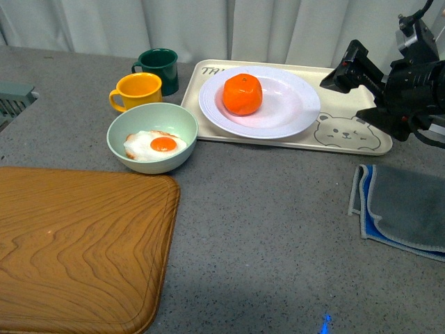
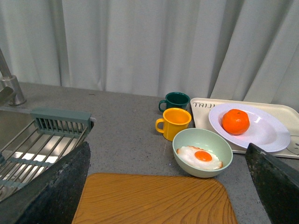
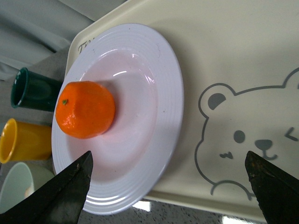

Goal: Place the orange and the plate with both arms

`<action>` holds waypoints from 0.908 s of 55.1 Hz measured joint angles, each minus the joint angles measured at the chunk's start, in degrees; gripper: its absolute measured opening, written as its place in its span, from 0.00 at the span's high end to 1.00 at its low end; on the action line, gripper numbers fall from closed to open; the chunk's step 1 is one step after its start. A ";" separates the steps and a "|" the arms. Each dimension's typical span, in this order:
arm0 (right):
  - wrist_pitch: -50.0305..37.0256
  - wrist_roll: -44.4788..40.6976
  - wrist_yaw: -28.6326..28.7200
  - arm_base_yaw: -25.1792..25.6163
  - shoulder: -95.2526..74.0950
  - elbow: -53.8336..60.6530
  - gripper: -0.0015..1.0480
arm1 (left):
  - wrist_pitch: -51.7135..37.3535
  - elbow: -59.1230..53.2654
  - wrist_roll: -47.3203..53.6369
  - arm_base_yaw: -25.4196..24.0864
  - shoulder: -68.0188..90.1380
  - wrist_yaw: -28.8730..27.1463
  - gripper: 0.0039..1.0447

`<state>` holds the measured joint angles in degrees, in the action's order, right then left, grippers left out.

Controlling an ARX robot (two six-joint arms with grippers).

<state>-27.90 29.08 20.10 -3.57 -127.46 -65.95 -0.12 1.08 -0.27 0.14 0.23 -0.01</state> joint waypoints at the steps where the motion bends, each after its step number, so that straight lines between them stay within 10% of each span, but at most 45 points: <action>1: -4.98 -2.49 -3.74 -0.28 0.00 1.57 0.13 | 0.00 0.00 -0.02 0.00 0.00 0.00 0.06; 6: -30.05 -15.43 -20.15 -1.01 0.39 10.80 0.28 | 0.00 0.00 0.00 0.00 -0.04 0.02 0.06; 15: -49.13 -25.77 -23.91 -0.37 8.76 25.62 0.54 | 0.02 0.00 0.00 0.00 0.00 0.00 0.06; 31: -50.99 -28.55 -22.82 0.90 23.56 42.16 0.98 | 0.02 0.00 -0.02 0.00 0.00 0.00 0.06; 50: -46.90 -28.89 -20.37 3.58 39.89 54.40 0.99 | 0.04 0.00 0.00 0.00 0.00 0.00 0.06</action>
<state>-74.81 0.19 -0.27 0.01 -87.57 -11.55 -0.08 1.08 -0.27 0.14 0.23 -0.01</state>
